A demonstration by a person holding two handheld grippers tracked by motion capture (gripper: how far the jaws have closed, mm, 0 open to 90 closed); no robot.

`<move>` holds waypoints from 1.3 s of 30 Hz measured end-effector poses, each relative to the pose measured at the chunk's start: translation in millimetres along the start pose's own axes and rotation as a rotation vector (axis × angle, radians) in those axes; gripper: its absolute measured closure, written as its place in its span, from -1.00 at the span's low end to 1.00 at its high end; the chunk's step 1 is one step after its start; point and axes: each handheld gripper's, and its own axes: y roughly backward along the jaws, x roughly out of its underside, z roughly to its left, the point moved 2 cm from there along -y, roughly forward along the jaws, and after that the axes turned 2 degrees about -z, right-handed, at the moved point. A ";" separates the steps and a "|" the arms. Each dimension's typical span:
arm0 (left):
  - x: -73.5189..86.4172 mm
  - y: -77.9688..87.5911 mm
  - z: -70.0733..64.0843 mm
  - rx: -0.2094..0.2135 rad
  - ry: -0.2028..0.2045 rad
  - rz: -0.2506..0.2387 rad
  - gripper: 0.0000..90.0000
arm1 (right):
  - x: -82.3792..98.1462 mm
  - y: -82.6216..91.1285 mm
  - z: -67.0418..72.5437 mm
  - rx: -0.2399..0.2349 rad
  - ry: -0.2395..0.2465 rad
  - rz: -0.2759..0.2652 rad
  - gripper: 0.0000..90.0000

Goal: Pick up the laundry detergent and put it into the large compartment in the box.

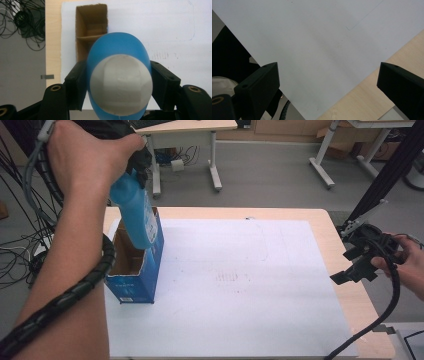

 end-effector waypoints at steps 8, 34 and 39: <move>-4.4 -6.8 13.2 -0.021 0.020 0.000 -0.15 | -4.3 2.8 3.9 0.005 0.006 0.001 -0.91; -2.6 -57.2 34.0 -0.055 0.055 0.019 -0.15 | -11.8 4.3 7.0 0.009 0.015 0.008 -0.91; -2.6 -67.3 33.2 -0.065 0.052 0.032 -0.15 | -11.5 3.6 6.1 0.004 0.011 0.007 -0.91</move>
